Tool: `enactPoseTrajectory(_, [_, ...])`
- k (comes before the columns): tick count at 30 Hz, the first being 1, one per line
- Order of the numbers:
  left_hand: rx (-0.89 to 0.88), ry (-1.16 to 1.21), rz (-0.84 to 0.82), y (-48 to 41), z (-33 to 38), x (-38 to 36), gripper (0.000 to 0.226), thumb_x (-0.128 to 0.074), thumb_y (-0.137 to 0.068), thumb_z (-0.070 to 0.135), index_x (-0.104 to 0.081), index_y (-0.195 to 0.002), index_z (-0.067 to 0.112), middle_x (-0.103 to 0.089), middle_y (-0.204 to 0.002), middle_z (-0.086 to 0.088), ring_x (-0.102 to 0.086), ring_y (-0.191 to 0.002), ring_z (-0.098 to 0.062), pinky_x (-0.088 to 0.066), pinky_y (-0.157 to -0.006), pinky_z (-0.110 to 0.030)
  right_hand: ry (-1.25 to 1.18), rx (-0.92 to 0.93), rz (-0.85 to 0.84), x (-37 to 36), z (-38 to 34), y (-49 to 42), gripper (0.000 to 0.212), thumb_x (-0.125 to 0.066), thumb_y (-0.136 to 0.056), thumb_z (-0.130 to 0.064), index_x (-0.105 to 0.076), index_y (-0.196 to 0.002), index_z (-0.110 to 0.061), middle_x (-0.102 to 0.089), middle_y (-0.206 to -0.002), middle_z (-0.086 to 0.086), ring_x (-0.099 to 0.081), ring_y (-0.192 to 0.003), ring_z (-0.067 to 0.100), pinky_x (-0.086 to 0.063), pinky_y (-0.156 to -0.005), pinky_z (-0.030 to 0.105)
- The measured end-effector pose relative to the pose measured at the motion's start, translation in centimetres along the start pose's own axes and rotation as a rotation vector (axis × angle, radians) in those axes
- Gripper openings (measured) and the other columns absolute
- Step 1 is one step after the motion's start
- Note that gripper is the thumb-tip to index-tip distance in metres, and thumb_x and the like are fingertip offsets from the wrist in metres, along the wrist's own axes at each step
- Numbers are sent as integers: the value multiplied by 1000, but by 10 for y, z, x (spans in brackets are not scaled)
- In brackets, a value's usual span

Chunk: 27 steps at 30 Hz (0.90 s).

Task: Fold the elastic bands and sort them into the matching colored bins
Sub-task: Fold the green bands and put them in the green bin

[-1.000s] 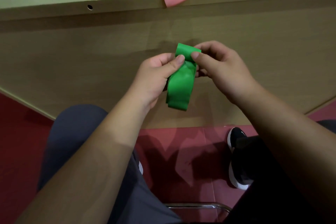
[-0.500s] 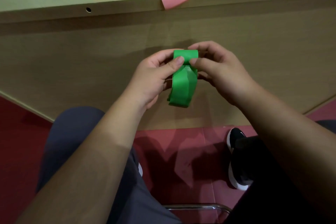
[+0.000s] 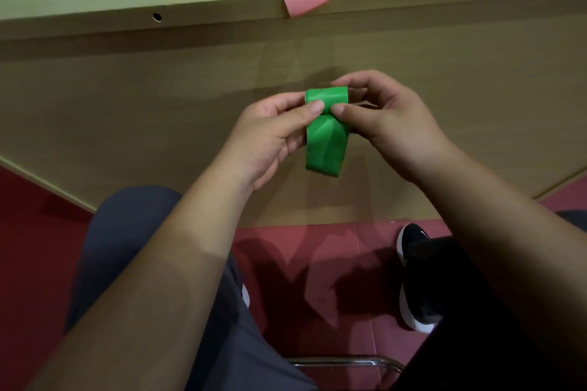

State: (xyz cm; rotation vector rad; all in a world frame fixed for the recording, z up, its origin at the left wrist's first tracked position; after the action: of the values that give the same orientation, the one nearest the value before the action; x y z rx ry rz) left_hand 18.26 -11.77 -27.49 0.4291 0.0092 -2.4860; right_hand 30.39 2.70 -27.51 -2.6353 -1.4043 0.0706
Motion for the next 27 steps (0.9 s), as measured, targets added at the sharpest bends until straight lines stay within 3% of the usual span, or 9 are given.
enactPoseTrajectory(3, [-8,11,35,-3,-3,2,33,-66,-100,2,-64,-132,-6,-76,-116,-17,-75,-104,-21,-61,-91,-30,27,19,-15,0,-1,1,33,-78,-85,-10,-73,-117,-21,-73,-119,23,-71,-100,25,-57,-102,52])
enactPoseTrajectory(7, [-49,-48,45,-4,-3,2,33,-66,-98,-4,-65,-131,1,-73,-113,-13,-72,-104,-19,-60,-93,-30,-66,-35,-48,-1,0,0,37,-76,-86,-13,-70,-121,-24,-69,-103,11,-66,-97,22,-57,-94,44])
enactPoseTrajectory(11, [-84,-91,27,-3,-1,1,40,-68,-95,-7,-65,-131,8,-70,-118,-11,-71,-106,-18,-60,-87,-27,-95,-122,-1,-2,1,0,19,-74,-99,-23,-70,-116,-15,-72,-102,6,-66,-87,18,-56,-85,42])
enactPoseTrajectory(16, [-48,-59,34,-2,-2,1,41,-68,-96,-6,-62,-136,2,-72,-123,-16,-73,-113,-23,-60,-94,-30,-111,-84,40,-2,2,-1,20,-80,-90,-24,-76,-108,-17,-73,-103,13,-64,-92,27,-50,-86,46])
enactPoseTrajectory(18, [-21,-76,16,-2,-2,2,39,-69,-97,0,-62,-136,2,-73,-127,-18,-73,-116,-28,-60,-92,-33,-136,-71,35,0,1,-2,25,-83,-86,-23,-77,-110,-20,-69,-106,17,-61,-93,29,-47,-86,47])
enactPoseTrajectory(22, [-38,-181,60,-4,-5,6,27,-74,-96,5,-67,-122,7,-75,-115,-16,-75,-108,-30,-61,-93,-44,-122,-46,49,2,0,-3,34,-85,-80,-28,-77,-112,-22,-68,-109,18,-63,-96,28,-49,-86,48])
enactPoseTrajectory(27, [-79,-310,111,-5,-6,8,19,-74,-95,4,-71,-112,11,-76,-114,-23,-74,-108,-36,-56,-97,-61,-95,-20,52,2,0,-1,29,-82,-83,-19,-76,-111,-25,-70,-108,10,-67,-104,26,-55,-103,58])
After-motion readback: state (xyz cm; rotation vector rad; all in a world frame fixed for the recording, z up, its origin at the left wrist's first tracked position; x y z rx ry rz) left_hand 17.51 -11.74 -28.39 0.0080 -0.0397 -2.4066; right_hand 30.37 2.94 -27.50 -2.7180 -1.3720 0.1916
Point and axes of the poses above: each hand's wrist, its own y-axis away from the middle knuckle, its own x-axis out of the back of the hand, z = x × y, the point moved 3 cm from there along -y, towards the middle knuckle
